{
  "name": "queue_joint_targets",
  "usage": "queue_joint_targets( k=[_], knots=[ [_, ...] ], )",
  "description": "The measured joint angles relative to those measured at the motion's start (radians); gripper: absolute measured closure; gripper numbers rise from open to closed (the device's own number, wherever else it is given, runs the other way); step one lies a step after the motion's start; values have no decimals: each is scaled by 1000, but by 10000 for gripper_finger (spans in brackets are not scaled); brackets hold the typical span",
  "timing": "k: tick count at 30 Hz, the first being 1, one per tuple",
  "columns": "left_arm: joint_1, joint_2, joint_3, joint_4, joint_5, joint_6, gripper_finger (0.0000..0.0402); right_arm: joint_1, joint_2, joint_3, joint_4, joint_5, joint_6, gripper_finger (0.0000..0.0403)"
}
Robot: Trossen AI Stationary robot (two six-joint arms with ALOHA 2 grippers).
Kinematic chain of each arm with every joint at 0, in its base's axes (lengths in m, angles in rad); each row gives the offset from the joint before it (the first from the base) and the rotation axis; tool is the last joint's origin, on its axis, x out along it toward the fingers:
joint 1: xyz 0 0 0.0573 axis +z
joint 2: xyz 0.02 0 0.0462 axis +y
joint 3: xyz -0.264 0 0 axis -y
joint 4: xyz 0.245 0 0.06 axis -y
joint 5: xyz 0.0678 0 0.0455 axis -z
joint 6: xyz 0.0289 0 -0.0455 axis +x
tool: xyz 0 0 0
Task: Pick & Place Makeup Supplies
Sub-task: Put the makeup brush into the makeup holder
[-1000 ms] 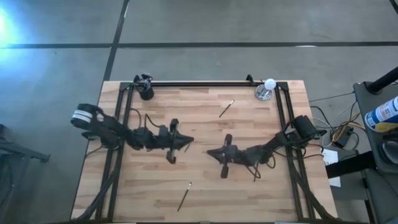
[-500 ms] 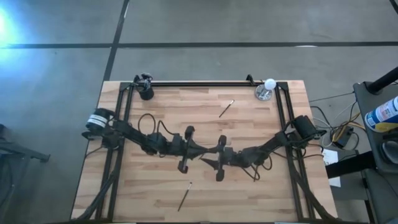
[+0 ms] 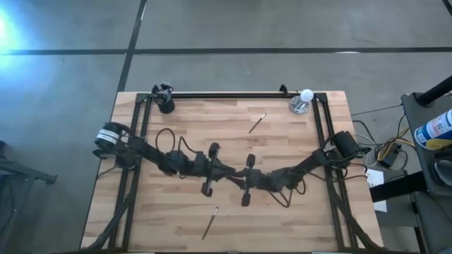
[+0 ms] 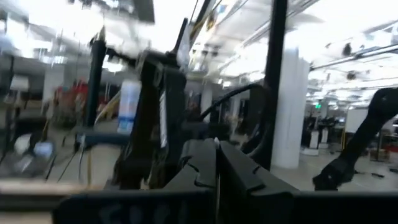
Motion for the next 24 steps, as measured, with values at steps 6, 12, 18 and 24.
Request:
queue_joint_targets(
  k=[6,12,18,24],
  knots=[
    [0,-169,-30,-356,-86,-2,337,0,-22,-8,-68,32,48,390],
    [2,-262,-34,-570,-99,-14,292,1,-35,-6,-98,26,56,390],
    [2,-230,-12,-576,-58,-14,283,1,-40,15,-149,-2,57,390],
    [3,-194,29,-579,-20,38,283,2,-40,25,-177,-12,57,390]
  ],
)
